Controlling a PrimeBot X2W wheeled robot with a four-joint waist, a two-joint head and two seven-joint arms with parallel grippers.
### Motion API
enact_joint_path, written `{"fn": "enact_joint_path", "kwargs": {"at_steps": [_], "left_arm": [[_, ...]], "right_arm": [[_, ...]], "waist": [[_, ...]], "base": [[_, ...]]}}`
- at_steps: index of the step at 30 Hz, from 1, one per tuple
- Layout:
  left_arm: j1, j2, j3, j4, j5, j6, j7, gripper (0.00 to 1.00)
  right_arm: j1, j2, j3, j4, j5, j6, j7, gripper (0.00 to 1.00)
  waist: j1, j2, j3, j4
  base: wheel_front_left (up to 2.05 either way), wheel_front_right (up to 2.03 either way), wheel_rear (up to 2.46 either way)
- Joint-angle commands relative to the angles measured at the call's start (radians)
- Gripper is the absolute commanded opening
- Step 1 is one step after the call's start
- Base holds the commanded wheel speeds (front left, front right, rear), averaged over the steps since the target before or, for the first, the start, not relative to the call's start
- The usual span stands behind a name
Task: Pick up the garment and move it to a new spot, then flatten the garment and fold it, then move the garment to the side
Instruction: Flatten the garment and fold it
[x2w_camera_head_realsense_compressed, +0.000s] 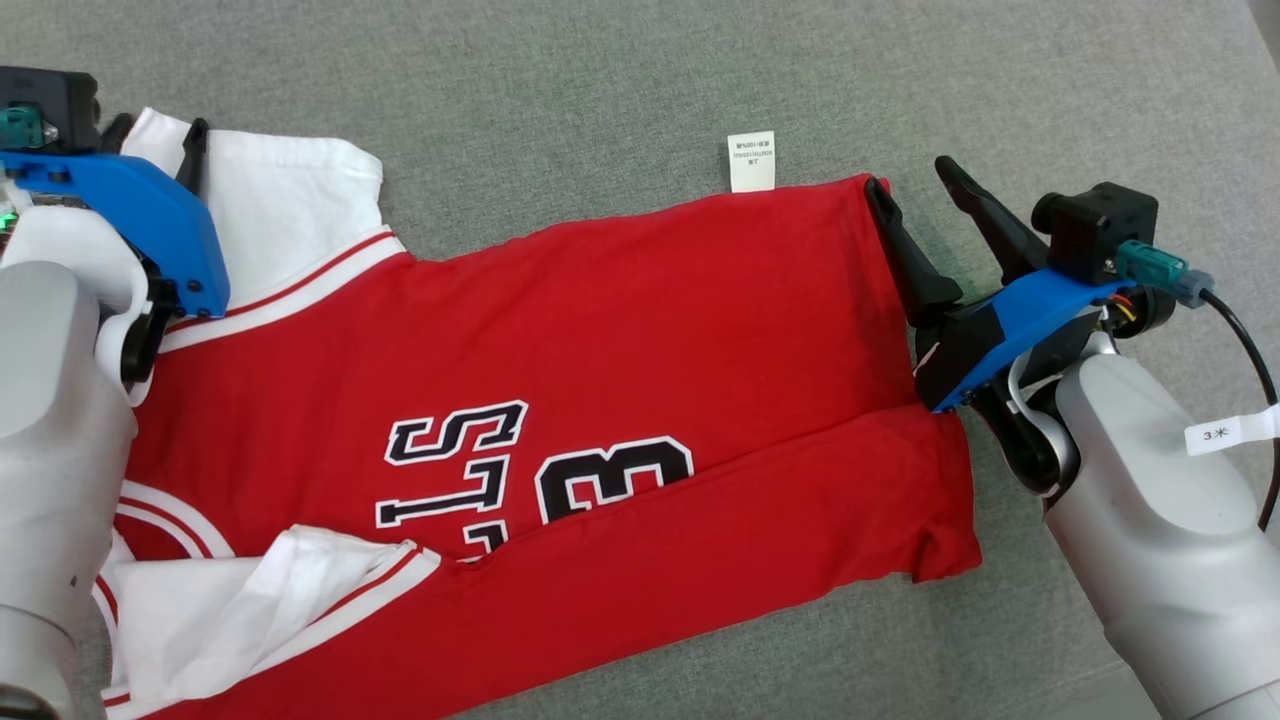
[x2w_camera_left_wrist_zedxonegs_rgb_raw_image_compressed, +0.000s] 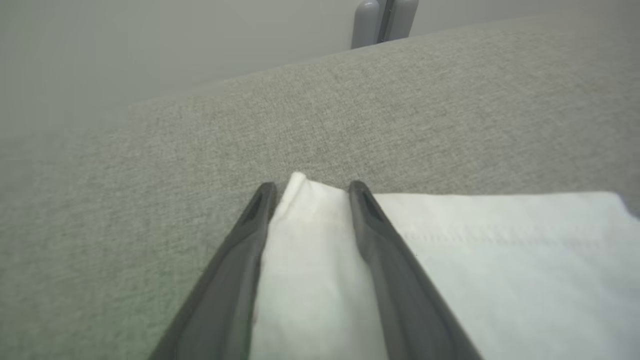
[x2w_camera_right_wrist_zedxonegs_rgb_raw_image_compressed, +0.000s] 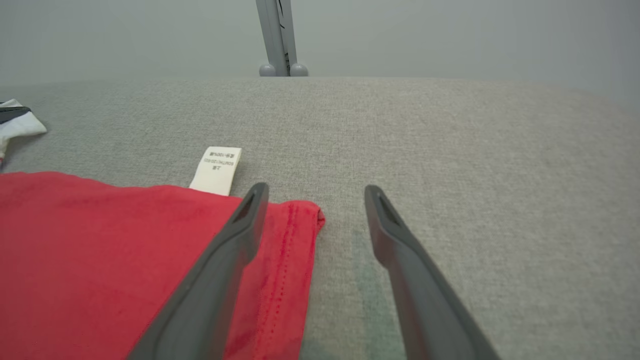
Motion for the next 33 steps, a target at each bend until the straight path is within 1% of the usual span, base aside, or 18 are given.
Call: {"fn": "enact_joint_path", "kwargs": {"at_steps": [1,3,5,7,11,18,27,29,33], "left_arm": [[0.019,-0.008,-0.024,0.011,-0.015,-0.001,0.031,0.00],[0.022,0.002,-0.042,0.006,-0.038,-0.001,0.036,0.00],[0.014,0.019,-0.058,-0.004,-0.046,-0.001,0.015,0.00],[0.009,0.018,-0.071,-0.013,-0.058,-0.001,-0.007,0.00],[-0.006,0.006,-0.102,-0.024,-0.068,-0.001,-0.052,0.00],[-0.033,-0.017,-0.153,-0.033,-0.079,-0.001,-0.109,0.00],[-0.058,-0.034,-0.203,-0.026,-0.106,-0.001,-0.149,0.00],[-0.059,-0.036,-0.212,-0.022,-0.113,-0.001,-0.160,0.00],[-0.059,-0.036,-0.224,-0.017,-0.129,-0.001,-0.189,0.00]], "right_arm": [[-0.017,-0.009,0.005,0.007,0.009,0.000,-0.004,1.00],[-0.020,-0.014,0.016,0.018,0.021,0.000,0.007,1.00],[-0.023,-0.017,0.025,0.025,0.030,0.000,0.016,1.00],[-0.026,-0.024,0.034,0.032,0.043,0.000,0.031,1.00],[-0.032,-0.040,0.042,0.054,0.062,0.000,0.057,1.00],[-0.056,-0.050,0.060,0.110,0.092,0.000,0.090,1.00],[-0.104,-0.039,0.121,0.216,0.140,0.000,0.133,1.00],[-0.108,-0.035,0.141,0.230,0.158,0.001,0.146,0.00],[-0.116,-0.042,0.165,0.233,0.194,0.000,0.140,0.00]], "waist": [[0.0000,0.0000,-0.006,0.001],[0.0000,0.0000,-0.012,0.004],[0.0000,0.0000,-0.017,0.008],[0.0000,0.0000,-0.023,0.015],[0.0000,0.0000,-0.032,0.034],[0.0000,0.0000,-0.027,0.071],[0.0000,0.0000,-0.023,0.104],[0.0000,0.0000,-0.026,0.110],[0.0000,0.0000,-0.037,0.116]], "base": [[0.00,0.00,0.00],[0.00,0.00,0.00],[0.00,0.00,0.00],[0.00,0.00,0.00],[0.00,0.00,0.00],[0.00,0.00,0.00],[0.00,0.00,0.00],[0.00,0.00,0.00],[0.00,0.00,0.00]]}}
